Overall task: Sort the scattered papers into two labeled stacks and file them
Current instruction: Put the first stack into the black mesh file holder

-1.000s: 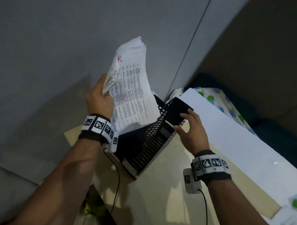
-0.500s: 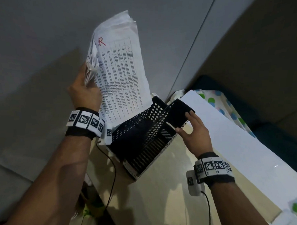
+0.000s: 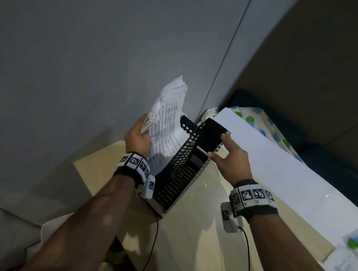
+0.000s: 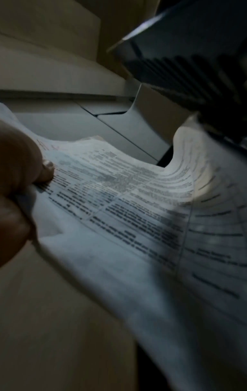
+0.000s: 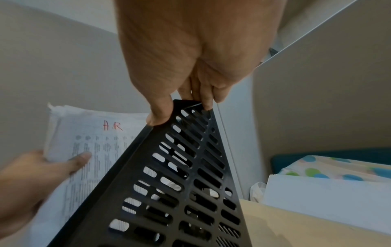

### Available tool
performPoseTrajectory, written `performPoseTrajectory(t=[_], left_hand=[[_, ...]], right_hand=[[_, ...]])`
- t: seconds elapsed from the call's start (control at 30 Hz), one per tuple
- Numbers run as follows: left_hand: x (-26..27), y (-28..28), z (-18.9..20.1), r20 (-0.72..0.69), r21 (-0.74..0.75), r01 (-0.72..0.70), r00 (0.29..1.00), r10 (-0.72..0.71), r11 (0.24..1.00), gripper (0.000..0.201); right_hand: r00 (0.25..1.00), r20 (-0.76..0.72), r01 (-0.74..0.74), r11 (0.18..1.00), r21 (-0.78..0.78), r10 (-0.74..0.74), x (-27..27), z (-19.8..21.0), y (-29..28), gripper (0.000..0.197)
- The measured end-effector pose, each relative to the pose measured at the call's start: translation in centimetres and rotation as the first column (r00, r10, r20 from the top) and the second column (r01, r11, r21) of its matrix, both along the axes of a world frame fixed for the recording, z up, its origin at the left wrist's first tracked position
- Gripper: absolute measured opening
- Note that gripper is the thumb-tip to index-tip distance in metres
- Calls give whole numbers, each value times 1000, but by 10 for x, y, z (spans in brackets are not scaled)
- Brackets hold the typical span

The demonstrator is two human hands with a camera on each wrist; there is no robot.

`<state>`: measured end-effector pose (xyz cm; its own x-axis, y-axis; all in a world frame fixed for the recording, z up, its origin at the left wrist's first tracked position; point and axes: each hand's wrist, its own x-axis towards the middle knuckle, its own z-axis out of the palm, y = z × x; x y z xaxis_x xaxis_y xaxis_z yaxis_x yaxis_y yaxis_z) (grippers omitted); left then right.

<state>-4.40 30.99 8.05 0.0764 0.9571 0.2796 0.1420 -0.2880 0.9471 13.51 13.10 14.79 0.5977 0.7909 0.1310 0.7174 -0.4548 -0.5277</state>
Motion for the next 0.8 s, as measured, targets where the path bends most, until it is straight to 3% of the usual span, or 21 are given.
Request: performPoseTrajectory(t=[0.1,0.2,0.4,0.5,0.63,0.7,0.8], left_hand=[[2,-4,-12,-6,-82,92,996,-93,992,42],[-1,-6,-13,-80,-59,169,982,-174,984,48],[4,9,-25,-106,-168,166,977,-185,972,28],[3,22,-31,69,-313,102,994,-84,944,33],[3,29,-31,188,-318,-40,977,105,947,27],[6,29,-33,145,-329,-1,988,51,944,31],[6,25,-36,-50,-286,109,991,-128,952,39]], right_hand=[[1000,-1,-4,1000,-2,4,1,1,0,72],[1000,4,7,1000,-6,-7,0,1,2,72],[1000,5,17,1000,-11,-17,-1,2,2,72],[1000,-2,23,1000,-21,-23,0,4,2,72],[999,-18,36,999,-33,-36,-1,4,2,72],[999,-27,42,998,-37,-43,-1,4,3,72],[999,-27,40,998,-39,-41,-1,4,3,73]])
